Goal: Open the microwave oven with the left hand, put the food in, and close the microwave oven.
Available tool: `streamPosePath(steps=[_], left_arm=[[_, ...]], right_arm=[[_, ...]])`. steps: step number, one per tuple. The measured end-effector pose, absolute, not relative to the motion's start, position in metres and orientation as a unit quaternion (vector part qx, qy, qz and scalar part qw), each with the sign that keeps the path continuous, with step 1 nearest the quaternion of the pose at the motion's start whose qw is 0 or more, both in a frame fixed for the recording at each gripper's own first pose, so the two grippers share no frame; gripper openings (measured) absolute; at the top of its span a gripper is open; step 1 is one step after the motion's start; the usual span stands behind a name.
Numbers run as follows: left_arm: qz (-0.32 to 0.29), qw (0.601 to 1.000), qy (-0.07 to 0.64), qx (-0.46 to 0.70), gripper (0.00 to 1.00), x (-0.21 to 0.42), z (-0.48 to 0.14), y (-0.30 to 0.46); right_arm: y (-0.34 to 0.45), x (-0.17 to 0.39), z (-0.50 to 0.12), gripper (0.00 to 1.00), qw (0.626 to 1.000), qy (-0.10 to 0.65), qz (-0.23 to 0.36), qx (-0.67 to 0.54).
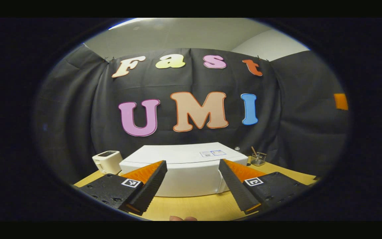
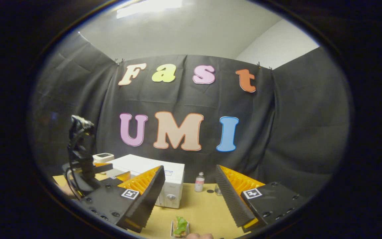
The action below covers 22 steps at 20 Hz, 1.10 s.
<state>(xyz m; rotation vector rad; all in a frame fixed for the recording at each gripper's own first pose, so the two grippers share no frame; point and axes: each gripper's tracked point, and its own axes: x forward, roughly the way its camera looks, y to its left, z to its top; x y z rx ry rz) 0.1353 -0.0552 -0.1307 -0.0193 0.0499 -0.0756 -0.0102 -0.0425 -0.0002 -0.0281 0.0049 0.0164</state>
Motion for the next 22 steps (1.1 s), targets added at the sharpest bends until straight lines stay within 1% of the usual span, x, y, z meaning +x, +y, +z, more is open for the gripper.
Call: streamPosePath(steps=[3,4,5,8,9,11,16,22], left_arm=[[-0.049,0.998,0.035,0.001,0.98,0.157,-0.164,-0.077],[-0.055,0.997,0.050,0.002,1.00,0.163,-0.179,-0.085],[-0.059,0.997,0.054,0.000,0.97,0.167,-0.190,-0.093],[-0.074,0.995,0.062,-0.002,0.98,0.178,-0.216,-0.114],[-0.077,0.995,0.063,0.000,1.00,0.184,-0.223,-0.120],[-0.075,0.995,0.071,0.006,0.97,0.193,-0.237,-0.128],[-0.081,0.993,0.088,0.010,0.98,0.208,-0.265,-0.144],[-0.059,0.992,0.111,0.008,0.96,0.218,-0.289,-0.140]], right_arm=[[-0.059,-0.011,0.000,0.96,1.000,0.001,-0.005,-0.022],[-0.063,-0.011,0.001,0.96,1.000,0.001,-0.009,-0.022],[-0.068,-0.011,-0.001,0.96,1.000,0.003,-0.012,-0.021],[-0.081,-0.011,-0.004,0.96,0.999,0.006,-0.013,-0.039],[-0.087,-0.012,-0.003,0.96,0.999,0.004,-0.016,-0.050],[-0.098,-0.016,-0.001,0.96,0.997,-0.001,-0.025,-0.066],[-0.123,-0.022,-0.005,0.96,0.994,0.002,-0.054,-0.094],[-0.141,-0.026,-0.006,0.97,0.993,0.011,-0.069,-0.091]])
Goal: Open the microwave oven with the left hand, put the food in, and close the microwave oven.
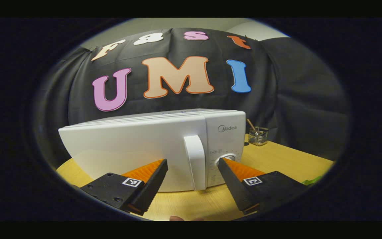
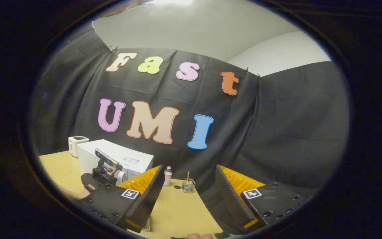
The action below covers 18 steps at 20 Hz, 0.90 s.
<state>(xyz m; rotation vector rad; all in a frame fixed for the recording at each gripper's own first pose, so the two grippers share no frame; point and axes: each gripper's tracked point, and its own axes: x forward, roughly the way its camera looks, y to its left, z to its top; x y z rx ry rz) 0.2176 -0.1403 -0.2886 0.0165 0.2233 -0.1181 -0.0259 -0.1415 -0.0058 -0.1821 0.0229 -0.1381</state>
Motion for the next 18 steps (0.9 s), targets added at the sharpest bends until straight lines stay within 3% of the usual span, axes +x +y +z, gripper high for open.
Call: streamPosePath(steps=[1,5,9,14,18], left_arm=[[-0.057,0.992,0.111,0.006,0.99,0.218,-0.290,-0.140],[-0.065,0.991,0.114,-0.003,0.89,0.221,-0.295,-0.143],[-0.077,0.991,0.113,0.006,0.68,0.221,-0.292,-0.148],[-0.075,0.990,0.114,0.018,0.31,0.222,-0.292,-0.151],[-0.074,0.991,0.110,-0.016,0.12,0.222,-0.291,-0.153]], right_arm=[[-0.142,-0.026,-0.005,0.97,0.993,0.010,-0.068,-0.095],[-0.140,-0.025,-0.011,0.97,0.993,0.018,-0.060,-0.102],[-0.143,-0.026,-0.017,0.97,0.992,0.026,-0.056,-0.111],[-0.150,-0.032,-0.019,0.97,0.992,0.027,-0.059,-0.106],[-0.159,-0.039,-0.017,0.97,0.992,0.027,-0.064,-0.106]])
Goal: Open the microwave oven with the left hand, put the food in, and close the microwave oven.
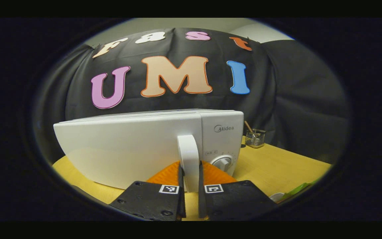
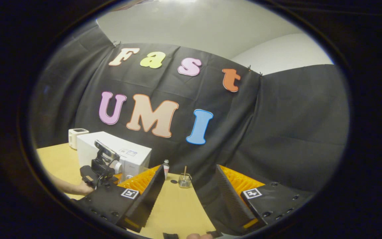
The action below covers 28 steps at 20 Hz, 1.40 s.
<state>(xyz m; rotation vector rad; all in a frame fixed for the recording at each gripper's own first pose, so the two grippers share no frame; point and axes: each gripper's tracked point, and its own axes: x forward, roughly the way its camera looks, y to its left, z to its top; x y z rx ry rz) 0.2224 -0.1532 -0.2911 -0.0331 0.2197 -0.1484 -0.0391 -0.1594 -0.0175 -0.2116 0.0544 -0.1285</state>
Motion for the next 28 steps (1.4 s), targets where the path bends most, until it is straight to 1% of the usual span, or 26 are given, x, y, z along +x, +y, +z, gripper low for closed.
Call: streamPosePath(steps=[1,2,3,4,5,6,8,10,11,12,14,16,19,20,21,22,23,24,25,26,28], left_arm=[[-0.073,0.991,0.108,-0.021,0.10,0.222,-0.290,-0.153],[-0.070,0.991,0.113,-0.029,0.05,0.222,-0.291,-0.152],[-0.068,0.990,0.116,-0.035,0.05,0.223,-0.290,-0.152],[-0.068,0.990,0.120,-0.038,0.01,0.222,-0.291,-0.153],[-0.069,0.990,0.120,-0.036,0.02,0.222,-0.291,-0.153],[-0.069,0.989,0.123,-0.031,0.01,0.221,-0.290,-0.153],[-0.068,0.989,0.129,-0.035,0.03,0.221,-0.289,-0.151],[-0.070,0.985,0.144,-0.057,0.02,0.219,-0.291,-0.152],[-0.069,0.985,0.145,-0.055,0.03,0.220,-0.290,-0.152],[-0.068,0.986,0.147,-0.050,0.02,0.220,-0.290,-0.152],[-0.063,0.986,0.146,-0.047,0.03,0.220,-0.289,-0.152],[-0.058,0.986,0.155,-0.025,0.02,0.219,-0.293,-0.152],[-0.055,0.984,0.160,-0.045,0.02,0.219,-0.291,-0.151],[-0.057,0.984,0.162,-0.044,0.03,0.219,-0.291,-0.152],[-0.056,0.981,0.181,-0.038,0.02,0.211,-0.297,-0.152],[-0.056,0.982,0.178,-0.040,0.03,0.197,-0.298,-0.151],[-0.056,0.986,0.150,-0.039,0.02,0.186,-0.286,-0.149],[-0.058,0.987,0.148,-0.031,0.02,0.172,-0.284,-0.146],[-0.056,0.986,0.154,-0.029,0.02,0.157,-0.288,-0.142],[-0.056,0.986,0.154,-0.037,0.03,0.145,-0.286,-0.138],[-0.065,0.982,0.172,-0.047,0.00,0.124,-0.288,-0.131]], right_arm=[[-0.162,-0.040,-0.017,0.97,0.992,0.027,-0.065,-0.105],[-0.165,-0.041,-0.018,0.97,0.992,0.028,-0.067,-0.104],[-0.166,-0.042,-0.017,0.97,0.992,0.028,-0.068,-0.101],[-0.169,-0.043,-0.018,0.97,0.993,0.027,-0.068,-0.097],[-0.169,-0.044,-0.016,0.97,0.993,0.026,-0.069,-0.095],[-0.170,-0.045,-0.016,0.97,0.993,0.026,-0.068,-0.093],[-0.171,-0.046,-0.015,0.97,0.993,0.023,-0.064,-0.094],[-0.174,-0.047,-0.015,0.97,0.993,0.021,-0.062,-0.100],[-0.177,-0.047,-0.016,0.97,0.993,0.021,-0.063,-0.102],[-0.180,-0.047,-0.017,0.97,0.993,0.022,-0.063,-0.101],[-0.186,-0.048,-0.015,0.97,0.993,0.019,-0.066,-0.095],[-0.189,-0.048,-0.017,0.96,0.993,0.020,-0.067,-0.092],[-0.189,-0.045,-0.023,0.97,0.994,0.025,-0.062,-0.087],[-0.189,-0.044,-0.023,0.97,0.994,0.024,-0.060,-0.086],[-0.187,-0.043,-0.020,0.97,0.994,0.021,-0.058,-0.086],[-0.186,-0.041,-0.019,0.97,0.994,0.018,-0.055,-0.087],[-0.186,-0.039,-0.017,0.97,0.994,0.015,-0.055,-0.089],[-0.187,-0.037,-0.016,0.96,0.995,0.013,-0.053,-0.087],[-0.183,-0.035,-0.016,0.97,0.996,0.014,-0.047,-0.080],[-0.178,-0.032,-0.020,0.97,0.997,0.016,-0.039,-0.071],[-0.168,-0.028,-0.023,0.97,0.997,0.019,-0.023,-0.068]])
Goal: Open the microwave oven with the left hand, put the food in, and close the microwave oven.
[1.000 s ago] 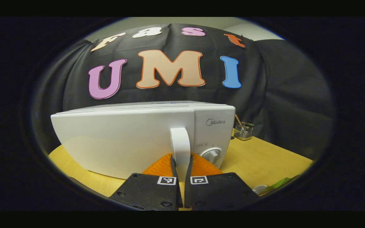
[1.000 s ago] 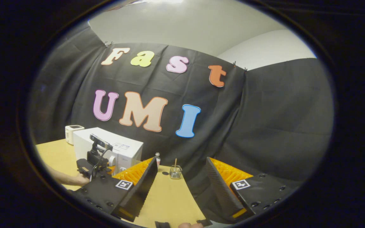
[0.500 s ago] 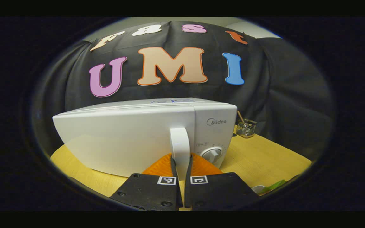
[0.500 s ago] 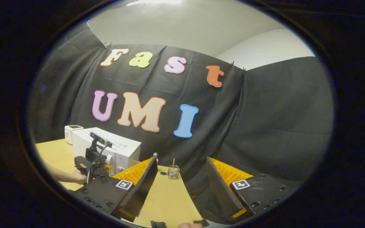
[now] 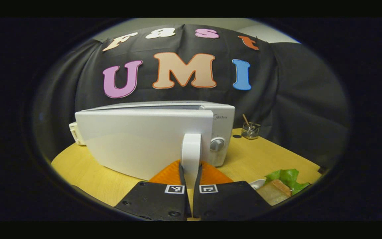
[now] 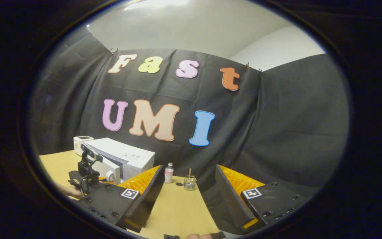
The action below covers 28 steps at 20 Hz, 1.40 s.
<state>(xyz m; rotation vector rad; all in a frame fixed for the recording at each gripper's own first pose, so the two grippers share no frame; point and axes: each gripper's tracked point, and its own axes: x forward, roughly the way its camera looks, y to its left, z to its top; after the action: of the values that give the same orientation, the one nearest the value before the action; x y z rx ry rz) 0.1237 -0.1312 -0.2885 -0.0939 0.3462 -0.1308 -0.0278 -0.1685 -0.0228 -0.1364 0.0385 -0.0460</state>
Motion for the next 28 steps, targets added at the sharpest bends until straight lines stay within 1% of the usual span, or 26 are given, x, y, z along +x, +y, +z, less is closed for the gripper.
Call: streamPosePath(steps=[1,3,5,7,8,11,14,18,20,25,26,27,28], left_arm=[[-0.068,0.982,0.172,-0.042,0.03,0.111,-0.287,-0.128],[-0.070,0.981,0.179,-0.030,0.02,0.090,-0.284,-0.117],[-0.061,0.979,0.191,-0.035,0.03,0.066,-0.286,-0.101],[-0.050,0.978,0.198,-0.031,0.02,0.042,-0.285,-0.085],[-0.042,0.977,0.205,-0.028,0.03,0.031,-0.285,-0.074],[-0.007,0.976,0.217,-0.034,0.02,-0.003,-0.286,-0.034],[0.031,0.972,0.231,-0.032,0.02,-0.031,-0.286,0.007],[0.082,0.965,0.245,-0.036,0.00,-0.058,-0.290,0.069],[0.078,0.964,0.246,-0.055,0.01,-0.063,-0.292,0.083],[0.050,0.966,0.249,-0.048,0.01,-0.069,-0.291,0.103],[0.047,0.966,0.249,-0.049,0.03,-0.070,-0.292,0.105],[0.043,0.966,0.252,-0.049,0.00,-0.070,-0.293,0.106],[0.040,0.966,0.251,-0.048,0.01,-0.069,-0.292,0.106]], right_arm=[[-0.162,-0.026,-0.023,0.97,0.997,0.019,-0.014,-0.068],[-0.146,-0.025,-0.021,0.97,0.998,0.017,0.005,-0.061],[-0.129,-0.025,-0.022,0.97,0.998,0.017,0.025,-0.056],[-0.109,-0.024,-0.020,0.97,0.998,0.014,0.046,-0.048],[-0.101,-0.023,-0.020,0.97,0.998,0.013,0.053,-0.043],[-0.071,-0.019,-0.018,0.97,0.996,0.011,0.078,-0.029],[-0.047,-0.014,-0.019,0.97,0.996,0.009,0.091,-0.019],[-0.024,-0.008,-0.023,0.97,0.995,0.016,0.095,-0.016],[-0.016,-0.008,-0.032,0.96,0.995,0.025,0.090,-0.023],[-0.002,-0.011,-0.051,0.98,0.997,0.045,0.064,-0.024],[0.002,-0.011,-0.053,0.98,0.997,0.049,0.061,-0.020],[0.005,-0.010,-0.054,0.98,0.997,0.051,0.058,-0.018],[0.008,-0.009,-0.053,0.97,0.997,0.050,0.055,-0.019]])
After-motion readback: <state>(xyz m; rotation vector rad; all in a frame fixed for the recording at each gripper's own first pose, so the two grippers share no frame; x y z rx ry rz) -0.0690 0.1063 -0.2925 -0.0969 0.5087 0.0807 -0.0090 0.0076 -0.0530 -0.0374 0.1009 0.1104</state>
